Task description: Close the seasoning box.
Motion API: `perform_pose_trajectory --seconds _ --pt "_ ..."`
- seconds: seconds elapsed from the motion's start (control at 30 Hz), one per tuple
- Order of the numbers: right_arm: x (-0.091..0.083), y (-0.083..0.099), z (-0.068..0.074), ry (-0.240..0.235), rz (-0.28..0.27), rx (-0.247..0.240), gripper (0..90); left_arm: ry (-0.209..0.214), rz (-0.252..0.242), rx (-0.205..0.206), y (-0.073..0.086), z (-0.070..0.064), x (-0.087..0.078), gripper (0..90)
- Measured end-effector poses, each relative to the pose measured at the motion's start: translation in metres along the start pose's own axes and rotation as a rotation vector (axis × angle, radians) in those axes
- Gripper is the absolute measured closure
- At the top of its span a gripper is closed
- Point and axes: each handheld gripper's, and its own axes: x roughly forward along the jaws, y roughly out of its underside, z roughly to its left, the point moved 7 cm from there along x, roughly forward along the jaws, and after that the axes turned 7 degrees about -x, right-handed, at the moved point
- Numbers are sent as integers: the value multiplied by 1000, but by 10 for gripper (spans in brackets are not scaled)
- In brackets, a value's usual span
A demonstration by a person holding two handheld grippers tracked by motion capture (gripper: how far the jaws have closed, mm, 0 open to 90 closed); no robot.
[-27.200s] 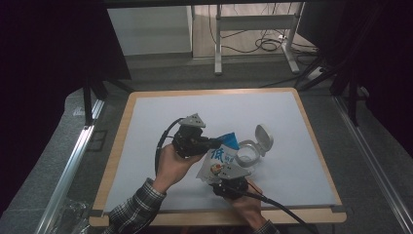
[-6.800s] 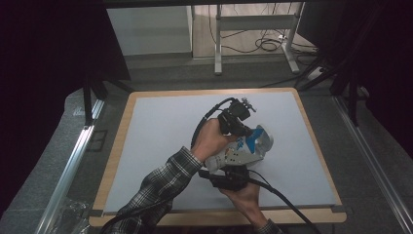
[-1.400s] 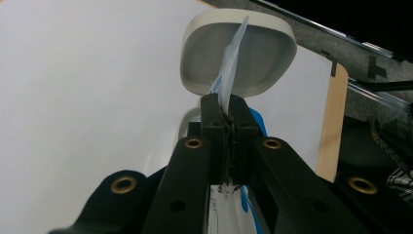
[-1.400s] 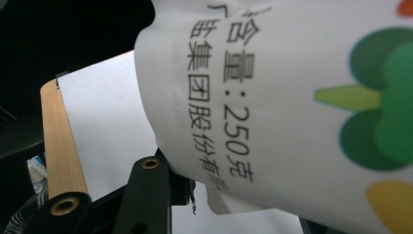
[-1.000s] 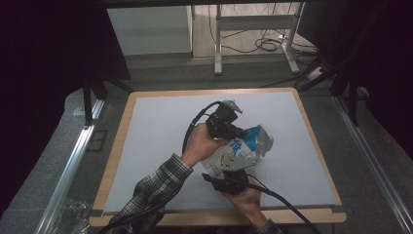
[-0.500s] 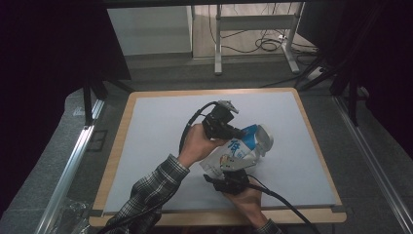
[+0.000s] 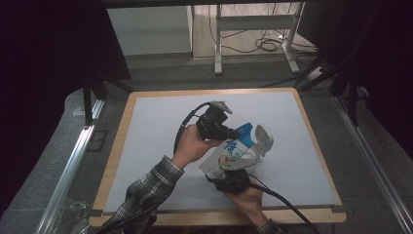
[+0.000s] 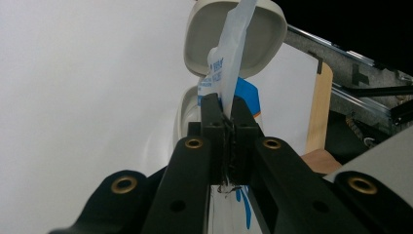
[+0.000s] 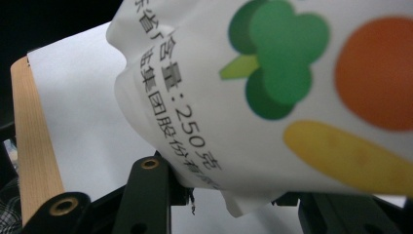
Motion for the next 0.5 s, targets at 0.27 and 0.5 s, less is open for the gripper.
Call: perform_pose_trajectory --seconds 0.27,0.5 --pt "2 2 -1 10 12 -4 602 8 -3 -5 5 1 -7 880" --pt "3 5 -2 18 33 3 601 17 -6 -8 8 1 -12 878"
